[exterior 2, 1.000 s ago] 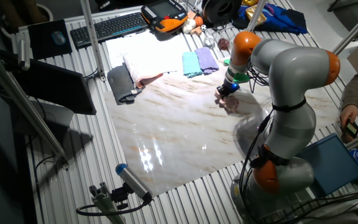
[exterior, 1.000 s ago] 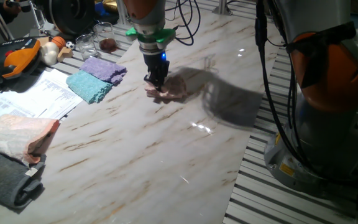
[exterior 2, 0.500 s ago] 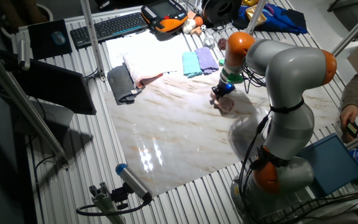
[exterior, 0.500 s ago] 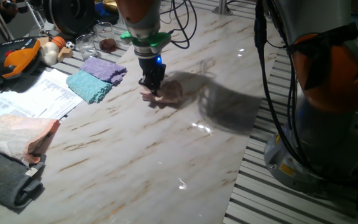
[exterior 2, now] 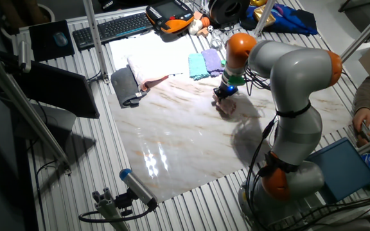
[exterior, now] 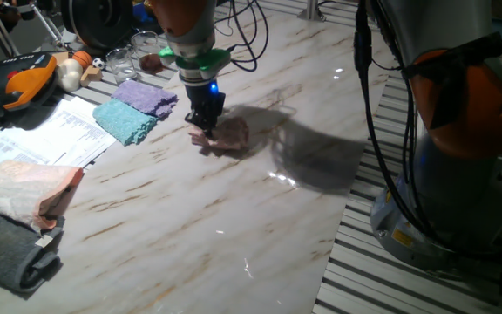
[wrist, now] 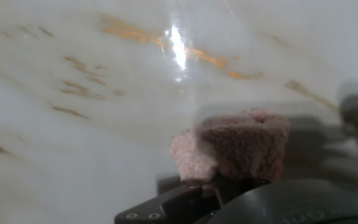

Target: Clean the table with a cloth

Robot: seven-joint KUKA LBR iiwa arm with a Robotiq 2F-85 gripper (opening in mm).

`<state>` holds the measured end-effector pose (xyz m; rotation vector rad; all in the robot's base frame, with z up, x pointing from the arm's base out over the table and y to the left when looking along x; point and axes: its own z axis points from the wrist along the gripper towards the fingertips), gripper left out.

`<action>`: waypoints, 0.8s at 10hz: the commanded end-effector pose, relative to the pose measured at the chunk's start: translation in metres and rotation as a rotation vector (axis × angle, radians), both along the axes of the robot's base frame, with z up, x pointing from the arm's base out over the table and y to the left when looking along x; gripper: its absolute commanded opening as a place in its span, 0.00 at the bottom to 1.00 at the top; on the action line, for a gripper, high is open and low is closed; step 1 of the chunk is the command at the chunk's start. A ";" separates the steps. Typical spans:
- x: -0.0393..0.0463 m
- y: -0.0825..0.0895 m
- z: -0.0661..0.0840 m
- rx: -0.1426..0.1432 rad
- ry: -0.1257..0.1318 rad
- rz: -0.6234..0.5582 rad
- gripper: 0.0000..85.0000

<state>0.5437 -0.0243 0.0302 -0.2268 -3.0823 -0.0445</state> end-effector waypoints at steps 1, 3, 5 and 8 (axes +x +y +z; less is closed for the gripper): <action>0.0061 0.000 -0.001 0.000 0.002 0.004 0.00; 0.0189 -0.001 0.008 0.000 0.020 0.012 0.00; 0.0248 0.003 0.016 -0.008 0.031 0.005 0.00; 0.0250 0.013 0.022 -0.012 0.044 -0.028 0.00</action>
